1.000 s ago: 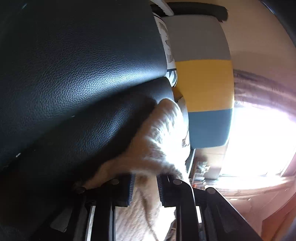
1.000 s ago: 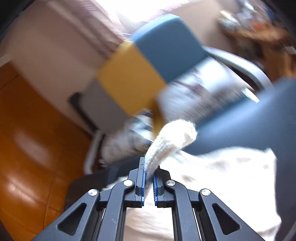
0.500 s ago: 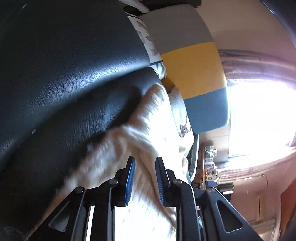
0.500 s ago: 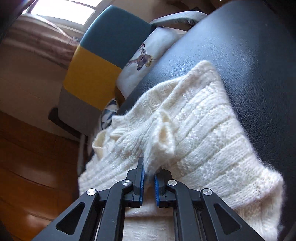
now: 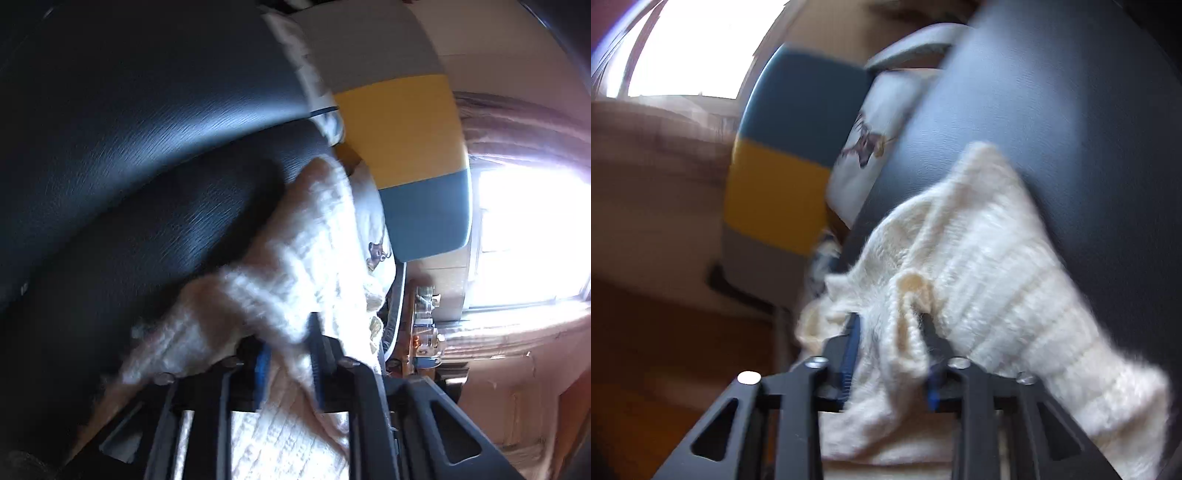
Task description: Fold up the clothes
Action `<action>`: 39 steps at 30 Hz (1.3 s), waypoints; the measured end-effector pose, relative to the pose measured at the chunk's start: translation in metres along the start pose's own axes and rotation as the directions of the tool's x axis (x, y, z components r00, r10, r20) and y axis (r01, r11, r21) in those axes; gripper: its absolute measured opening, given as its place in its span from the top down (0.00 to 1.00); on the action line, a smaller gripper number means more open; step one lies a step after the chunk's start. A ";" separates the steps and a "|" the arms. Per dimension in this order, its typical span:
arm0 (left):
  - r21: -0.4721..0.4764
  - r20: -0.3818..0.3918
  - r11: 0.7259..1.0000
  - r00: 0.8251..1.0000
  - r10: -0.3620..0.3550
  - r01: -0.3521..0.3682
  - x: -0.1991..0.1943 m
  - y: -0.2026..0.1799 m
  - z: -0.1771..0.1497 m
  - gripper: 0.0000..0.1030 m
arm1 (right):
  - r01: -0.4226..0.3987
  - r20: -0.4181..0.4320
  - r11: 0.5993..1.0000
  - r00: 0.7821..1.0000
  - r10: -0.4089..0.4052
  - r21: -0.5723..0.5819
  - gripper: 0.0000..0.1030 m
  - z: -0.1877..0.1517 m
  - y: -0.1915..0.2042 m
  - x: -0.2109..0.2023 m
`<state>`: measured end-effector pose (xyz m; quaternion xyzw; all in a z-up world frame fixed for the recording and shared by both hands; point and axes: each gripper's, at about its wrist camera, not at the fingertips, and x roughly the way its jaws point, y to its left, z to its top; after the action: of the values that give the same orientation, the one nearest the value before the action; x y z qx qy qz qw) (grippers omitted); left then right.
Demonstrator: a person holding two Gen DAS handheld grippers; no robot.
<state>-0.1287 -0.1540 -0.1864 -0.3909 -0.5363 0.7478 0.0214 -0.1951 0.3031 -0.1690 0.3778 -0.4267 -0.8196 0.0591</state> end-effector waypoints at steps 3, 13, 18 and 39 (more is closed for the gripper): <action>0.136 0.037 0.991 0.999 0.002 -0.007 -0.006 -0.026 0.004 0.93 | 0.029 0.079 0.981 0.997 -0.014 -0.192 0.93 0.007 0.042 -0.020; 0.243 -0.007 0.958 0.987 0.158 -0.151 0.004 -0.020 -0.008 0.93 | 0.140 0.030 0.986 0.990 -0.137 -0.096 0.92 0.001 -0.015 -0.008; 0.304 -0.042 0.940 0.984 0.176 -0.155 0.006 -0.015 -0.014 0.92 | 0.138 0.061 0.986 0.989 -0.132 -0.097 0.93 -0.003 -0.024 -0.013; 0.518 -0.051 0.851 0.989 0.135 -0.089 0.026 -0.089 0.019 0.87 | 0.292 0.051 0.723 0.941 -0.336 -0.627 0.54 -0.056 0.091 0.006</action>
<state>-0.1925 -0.1195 -0.1254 -0.4333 -0.2919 0.8463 0.1043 -0.1824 0.2063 -0.1246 0.4301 -0.0580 -0.8992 0.0555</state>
